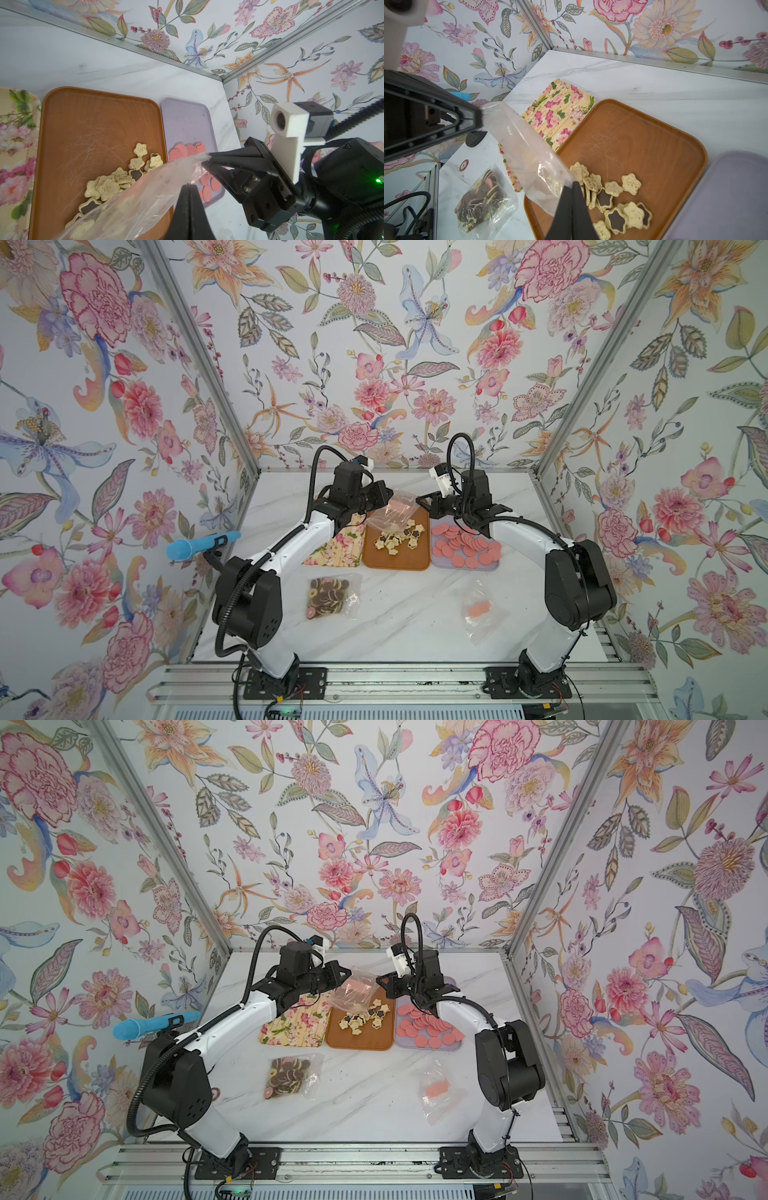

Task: Pour cookies out of the ziploc bag
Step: 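Pour the cookies out of the ziploc bag onto the tray, then place the ziploc bag at the center of the board.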

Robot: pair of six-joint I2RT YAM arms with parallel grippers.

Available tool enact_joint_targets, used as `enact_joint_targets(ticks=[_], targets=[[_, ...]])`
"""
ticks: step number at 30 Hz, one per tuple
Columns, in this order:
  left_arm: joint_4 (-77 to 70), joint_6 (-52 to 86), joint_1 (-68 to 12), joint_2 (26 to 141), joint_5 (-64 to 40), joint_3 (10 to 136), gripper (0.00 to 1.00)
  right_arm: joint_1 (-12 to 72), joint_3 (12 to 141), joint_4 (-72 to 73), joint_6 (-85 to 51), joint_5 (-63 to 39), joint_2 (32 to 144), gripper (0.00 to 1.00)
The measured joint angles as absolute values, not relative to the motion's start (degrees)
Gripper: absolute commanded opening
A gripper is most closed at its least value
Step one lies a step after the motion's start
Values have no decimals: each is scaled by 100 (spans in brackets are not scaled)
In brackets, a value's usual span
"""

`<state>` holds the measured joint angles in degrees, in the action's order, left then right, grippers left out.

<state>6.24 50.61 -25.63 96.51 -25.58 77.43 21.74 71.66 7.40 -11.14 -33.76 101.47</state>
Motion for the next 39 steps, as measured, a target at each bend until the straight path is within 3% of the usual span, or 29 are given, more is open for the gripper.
enact_joint_targets(ticks=[21, 39], targets=[[714, 4469, -2740, 9266, -2355, 7321, 0, 2217, 7072, 878, -1138, -3398, 10027, 0], [-235, 4115, -3494, 6869, -2368, 4821, 0, 2805, 5865, -56, -1118, -2974, 7664, 0]])
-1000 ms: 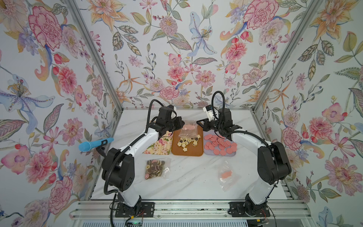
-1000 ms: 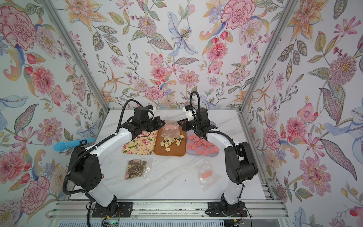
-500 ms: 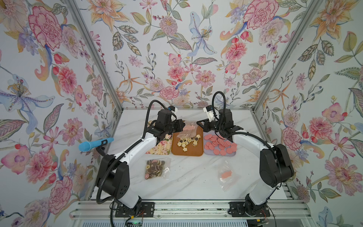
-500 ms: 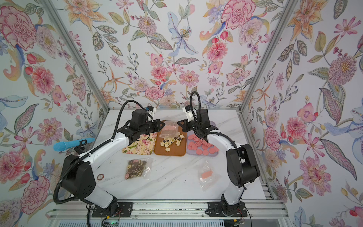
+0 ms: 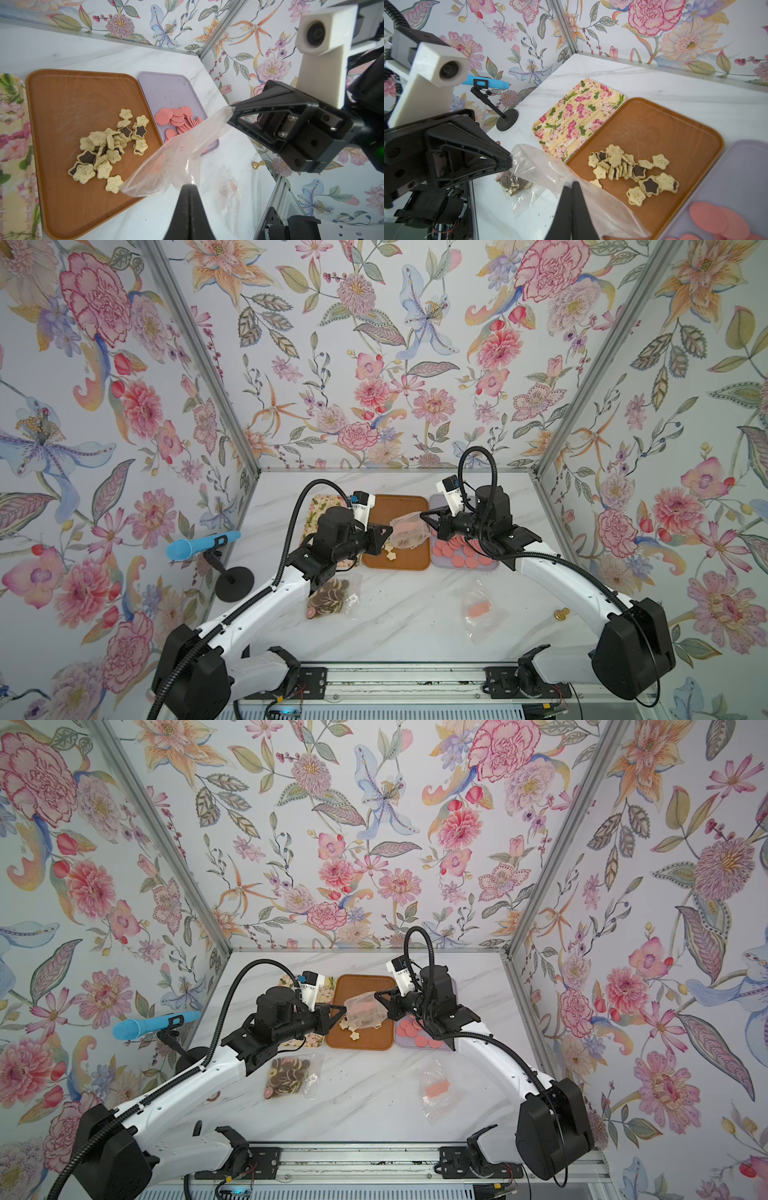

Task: Pour cookies out of the ziploc bag
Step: Place the ziploc bag at the center of the board.

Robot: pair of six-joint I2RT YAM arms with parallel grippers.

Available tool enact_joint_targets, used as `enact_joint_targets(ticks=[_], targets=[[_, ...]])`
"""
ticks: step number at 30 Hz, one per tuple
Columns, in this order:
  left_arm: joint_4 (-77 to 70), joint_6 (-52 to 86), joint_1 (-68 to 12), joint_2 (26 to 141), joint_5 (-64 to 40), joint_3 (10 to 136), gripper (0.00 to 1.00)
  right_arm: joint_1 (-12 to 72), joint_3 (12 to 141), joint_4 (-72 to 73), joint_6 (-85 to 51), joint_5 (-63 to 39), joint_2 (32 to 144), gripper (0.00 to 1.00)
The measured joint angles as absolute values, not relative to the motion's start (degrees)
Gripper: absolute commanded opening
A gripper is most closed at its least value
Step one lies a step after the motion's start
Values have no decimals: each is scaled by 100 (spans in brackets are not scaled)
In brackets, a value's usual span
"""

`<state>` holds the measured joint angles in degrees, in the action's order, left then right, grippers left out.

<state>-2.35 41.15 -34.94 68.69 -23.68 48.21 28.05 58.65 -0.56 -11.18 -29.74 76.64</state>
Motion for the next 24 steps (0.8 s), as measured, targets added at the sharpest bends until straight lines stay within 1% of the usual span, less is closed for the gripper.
enact_joint_targets(ticks=[4, 10, 17, 20, 21, 22, 23, 24], targets=[[-445, 4136, -3896, 6702, -2469, 4460, 0, 3006, 5645, -598, -1153, -2709, 7039, 0], [-982, 4372, -4700, 6394, -2443, 3774, 0, 3245, 4805, -1208, -1448, -2390, 5588, 0], [-1953, 5070, -5537, 6241, -1940, 2799, 0, 3470, 4458, -2309, -1678, -2279, 4742, 0], [-2263, 5330, -5907, 6215, -1675, 2578, 3, 3505, 4357, -2596, -1741, -2263, 4484, 0], [-2314, 5408, -5988, 6204, -1575, 2521, 7, 3531, 4340, -2644, -1765, -2252, 4469, 0], [-2327, 5452, -6031, 6184, -1490, 2473, 18, 3575, 4335, -2685, -1780, -2226, 4486, 0], [-2305, 5487, -6051, 6158, -1420, 2432, 22, 3632, 4331, -2696, -1789, -2174, 4517, 0], [-2198, 5533, -6071, 6104, -1299, 2386, 24, 3719, 4327, -2694, -1804, -2108, 4560, 0]])
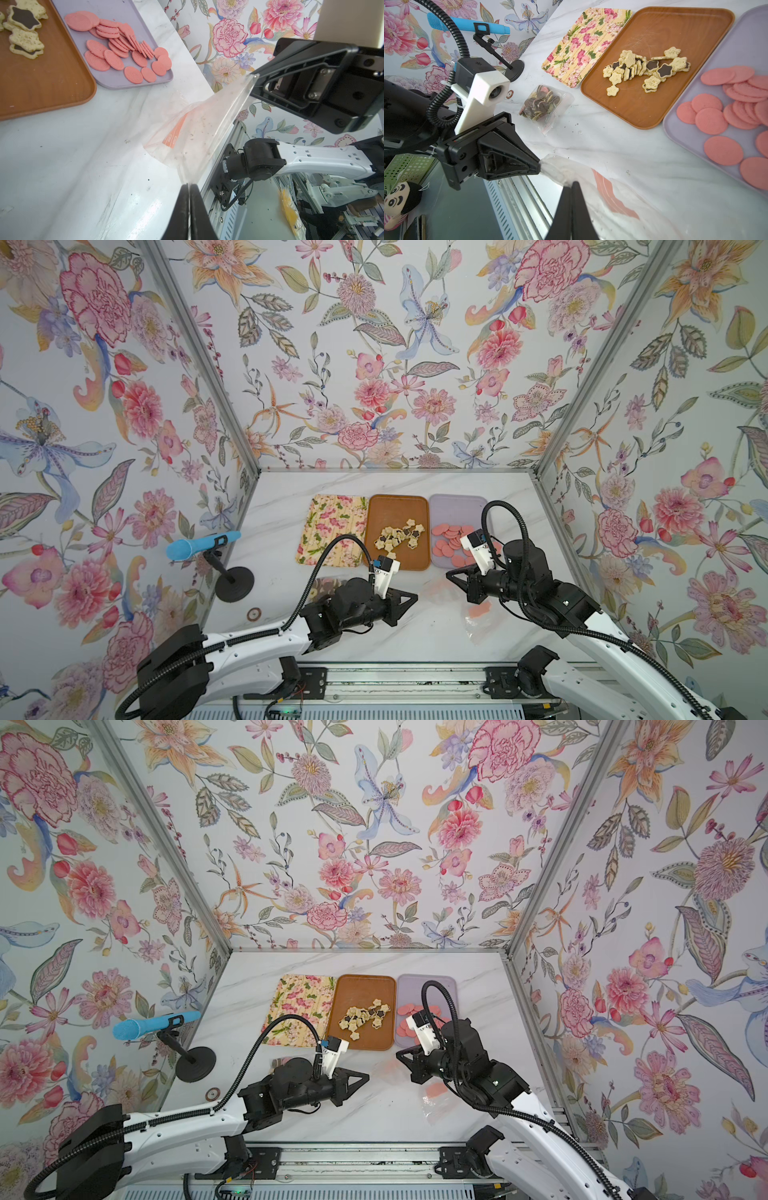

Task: Pour cookies out of the ziploc bag
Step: Place the ziploc bag at the center of the board.

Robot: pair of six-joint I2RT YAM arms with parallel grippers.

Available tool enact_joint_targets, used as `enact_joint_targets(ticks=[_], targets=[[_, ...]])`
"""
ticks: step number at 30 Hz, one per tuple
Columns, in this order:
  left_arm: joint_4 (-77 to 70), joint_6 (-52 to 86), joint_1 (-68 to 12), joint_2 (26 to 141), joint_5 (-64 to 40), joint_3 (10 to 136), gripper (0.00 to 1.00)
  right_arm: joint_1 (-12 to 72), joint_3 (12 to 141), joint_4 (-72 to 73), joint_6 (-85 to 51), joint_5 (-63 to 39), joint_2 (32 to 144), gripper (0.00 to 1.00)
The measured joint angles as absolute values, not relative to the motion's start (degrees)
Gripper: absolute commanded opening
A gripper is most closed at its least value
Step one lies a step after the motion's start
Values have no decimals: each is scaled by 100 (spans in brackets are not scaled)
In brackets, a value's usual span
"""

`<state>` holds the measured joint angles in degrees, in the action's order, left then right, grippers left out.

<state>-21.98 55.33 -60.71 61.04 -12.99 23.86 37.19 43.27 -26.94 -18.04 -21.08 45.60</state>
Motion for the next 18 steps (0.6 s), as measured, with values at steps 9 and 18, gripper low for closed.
enact_joint_targets(ticks=[9, 18], targets=[[-252, 5638, -6077, 4722, 123, 2427, 40, 4565, 4296, -2521, -1883, -1431, 5404, 0], [742, 5640, -6075, 3859, 781, 2438, 41, 6014, 3590, -1619, -2823, 600, 5522, 0]])
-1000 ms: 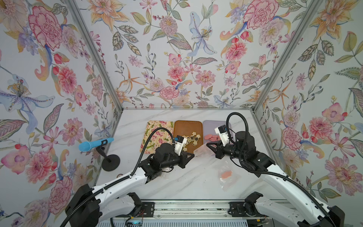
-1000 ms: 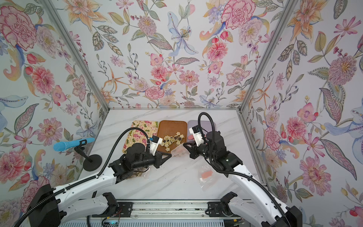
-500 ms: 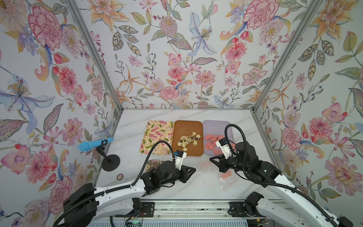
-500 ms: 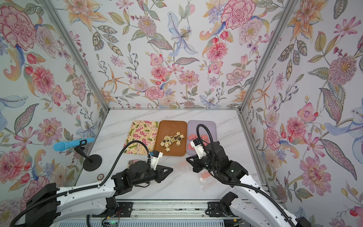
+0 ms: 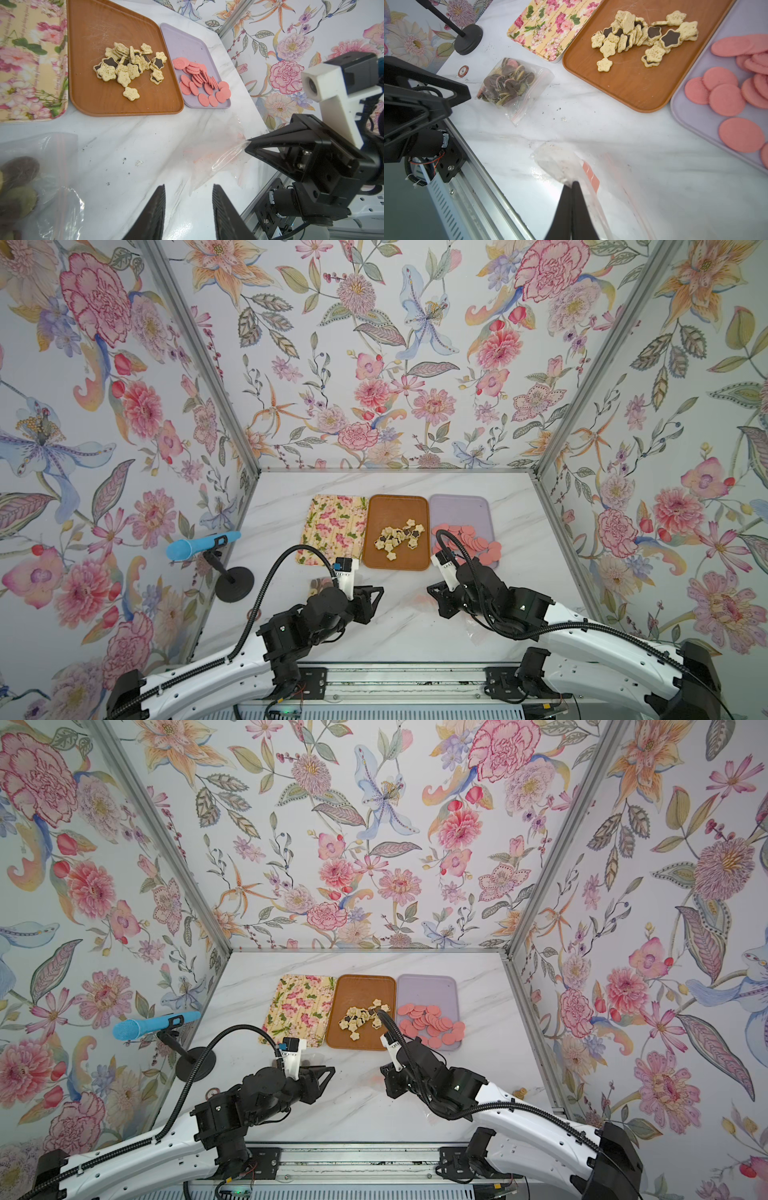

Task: Pour cookies out of the ziploc bag
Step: Place the ziploc bag at the center of the board.

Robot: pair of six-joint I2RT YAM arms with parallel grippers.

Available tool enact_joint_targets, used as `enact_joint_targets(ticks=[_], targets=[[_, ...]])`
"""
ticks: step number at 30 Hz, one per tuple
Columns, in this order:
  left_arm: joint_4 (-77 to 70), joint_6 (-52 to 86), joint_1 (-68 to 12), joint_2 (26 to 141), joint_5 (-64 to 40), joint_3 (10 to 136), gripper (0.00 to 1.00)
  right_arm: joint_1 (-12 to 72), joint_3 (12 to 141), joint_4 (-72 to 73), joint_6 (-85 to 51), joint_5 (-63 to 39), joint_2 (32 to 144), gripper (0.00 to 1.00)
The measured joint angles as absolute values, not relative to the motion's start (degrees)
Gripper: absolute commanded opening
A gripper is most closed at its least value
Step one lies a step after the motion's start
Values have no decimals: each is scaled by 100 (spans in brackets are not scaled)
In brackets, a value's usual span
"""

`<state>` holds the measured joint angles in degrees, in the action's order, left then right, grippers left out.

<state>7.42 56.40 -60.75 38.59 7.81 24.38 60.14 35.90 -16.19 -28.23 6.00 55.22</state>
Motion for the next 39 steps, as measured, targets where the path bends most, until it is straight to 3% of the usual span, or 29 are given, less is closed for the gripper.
enact_joint_targets(ticks=[7, 16, 27, 39], targets=[[1398, 5502, -5774, 3820, 930, 2502, 41, 7371, 3371, -965, -3828, 1929, 6342, 0], [1841, 5441, -5271, 3951, 489, 2814, 41, 7594, 3544, -21, -4193, 2180, 7297, 0], [1811, 5424, -5223, 4480, 198, 2755, 43, 7218, 3542, 366, -4117, 1706, 7107, 40], [1599, 5116, -5072, 5559, 217, 3127, 41, 6720, 3505, -108, -4053, 1260, 6149, 46]])
